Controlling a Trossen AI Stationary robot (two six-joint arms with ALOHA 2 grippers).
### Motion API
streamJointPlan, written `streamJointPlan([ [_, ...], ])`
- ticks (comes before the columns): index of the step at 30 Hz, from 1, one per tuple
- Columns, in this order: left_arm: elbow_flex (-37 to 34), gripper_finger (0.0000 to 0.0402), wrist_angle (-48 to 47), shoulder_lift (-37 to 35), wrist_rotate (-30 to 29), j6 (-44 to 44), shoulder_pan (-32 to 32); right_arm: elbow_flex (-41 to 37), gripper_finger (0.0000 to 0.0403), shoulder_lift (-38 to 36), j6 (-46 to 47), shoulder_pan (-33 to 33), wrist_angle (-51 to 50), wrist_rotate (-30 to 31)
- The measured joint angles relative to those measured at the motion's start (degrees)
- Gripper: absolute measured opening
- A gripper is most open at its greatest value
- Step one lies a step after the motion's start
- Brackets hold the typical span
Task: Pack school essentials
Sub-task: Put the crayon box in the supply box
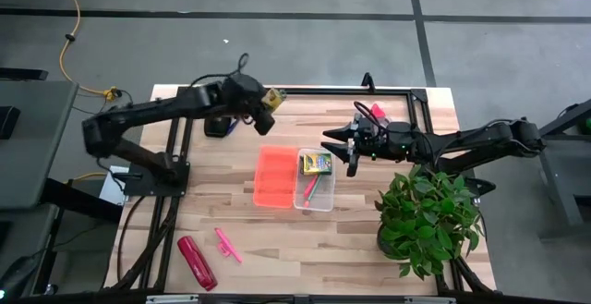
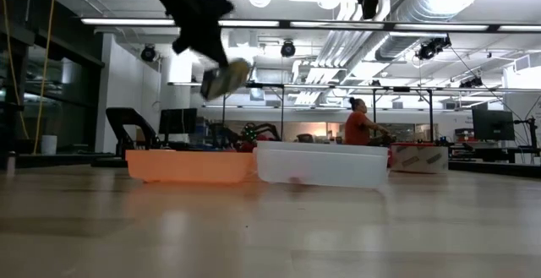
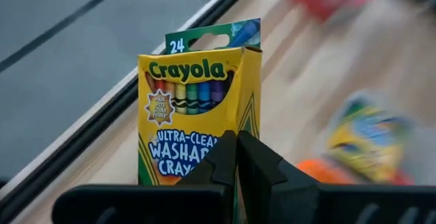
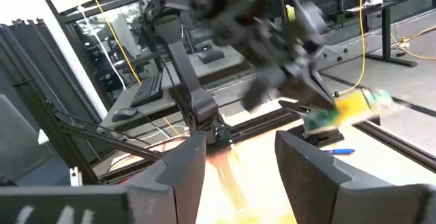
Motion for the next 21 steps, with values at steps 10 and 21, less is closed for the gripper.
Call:
streamJointPlan([
  [10,0.0,0.0,5.6,-11.9,7.7,-1.9,-11.2,0.0,0.0169,0.0,4.2,0.0,0.4,-1.3],
  [21,0.0,0.0,9.7,-18.6,16.5,-4.0,-21.4,1.2,0.0182,2.6,7.9,0.0,2.5,-10.6],
])
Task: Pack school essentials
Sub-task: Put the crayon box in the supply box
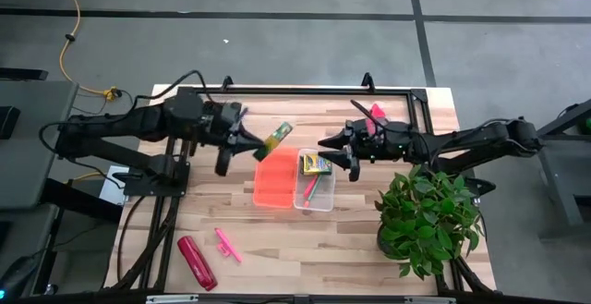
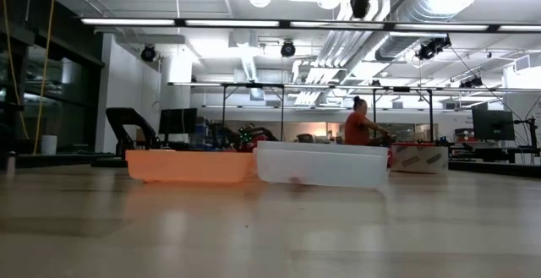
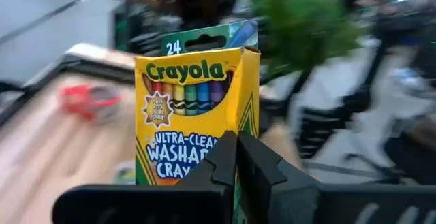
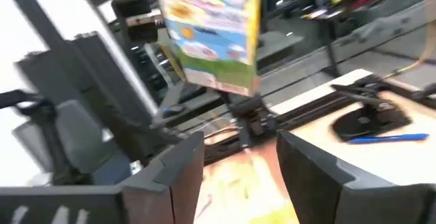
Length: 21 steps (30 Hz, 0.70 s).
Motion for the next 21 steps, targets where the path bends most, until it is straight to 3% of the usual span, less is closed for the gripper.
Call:
streamJointPlan([
  [11,0.0,0.0,9.8,-1.5,10.1,-8.0,-1.7,16.7,0.0244,13.0,-8.3,-1.3,-3.3,-6.0],
  [17,0.0,0.0,12.7,-1.7,10.5,-9.3,-1.7,27.3,0.0246,19.0,-8.5,-3.7,-8.5,-18.1],
  [21,0.0,0.0,12.9,-2.4,10.5,-9.5,-1.7,31.3,0.0246,21.1,-9.8,-4.1,-8.4,-19.8],
])
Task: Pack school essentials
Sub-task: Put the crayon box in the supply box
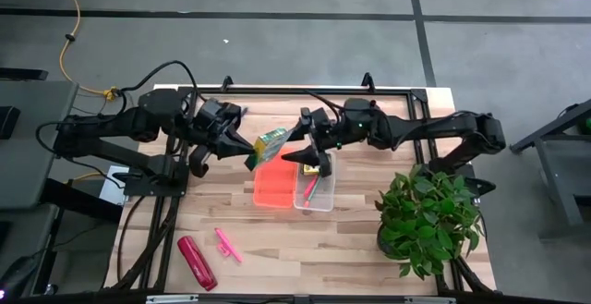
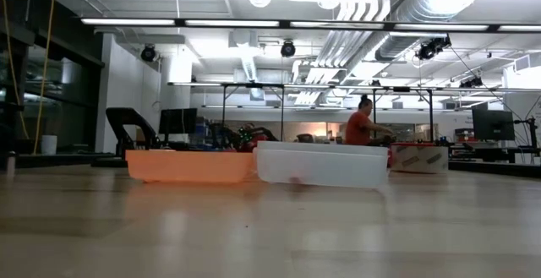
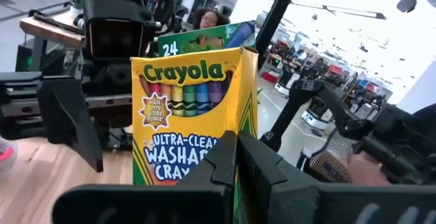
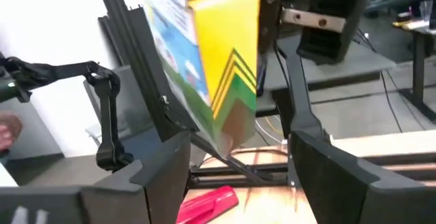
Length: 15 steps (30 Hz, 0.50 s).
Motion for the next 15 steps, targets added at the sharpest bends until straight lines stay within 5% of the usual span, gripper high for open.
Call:
streamJointPlan([
  [15,0.0,0.0,0.0,0.1,0.2,0.0,0.1,3.8,0.0245,1.7,-0.2,0.0,3.1,-2.5],
])
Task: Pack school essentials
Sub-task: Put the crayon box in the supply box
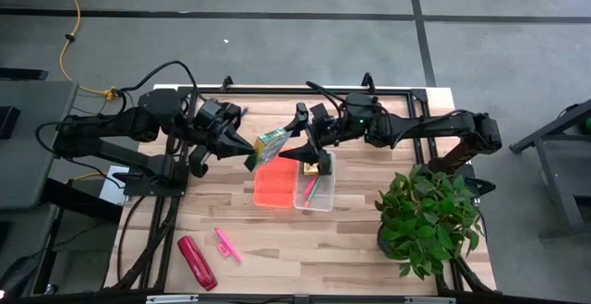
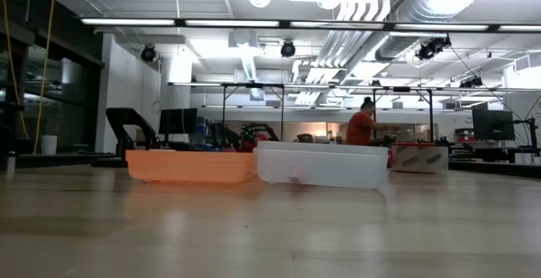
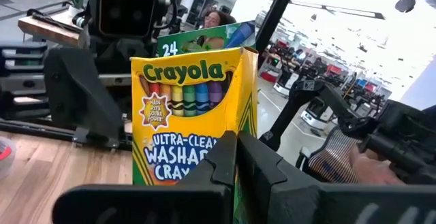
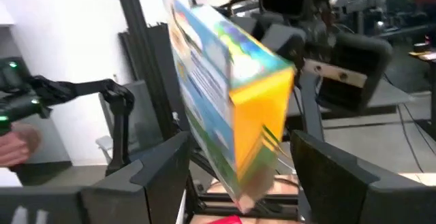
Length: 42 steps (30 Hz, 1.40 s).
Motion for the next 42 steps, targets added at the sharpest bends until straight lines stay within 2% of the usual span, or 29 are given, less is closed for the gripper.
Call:
streamJointPlan([
  [9,0.0,0.0,-0.1,0.7,-0.7,0.0,0.0,0.0,0.0245,0.0,1.8,0.0,1.1,-2.7],
  [13,0.0,0.0,0.0,0.6,-1.1,0.0,0.0,0.0,0.0231,0.0,2.2,0.0,1.0,-3.7],
  [29,0.0,0.0005,-0.1,0.6,-2.4,0.7,0.0,0.0,0.0078,0.0,3.5,0.0,1.1,-5.5],
  [34,0.0,0.0039,-1.1,0.5,-3.6,1.7,0.8,0.0,0.0059,-0.3,4.9,-0.5,-0.4,-6.4],
  [42,0.0,0.0122,-9.5,-3.9,-4.7,4.3,7.2,-0.1,0.0057,-4.9,3.6,-3.5,-10.8,-9.1],
])
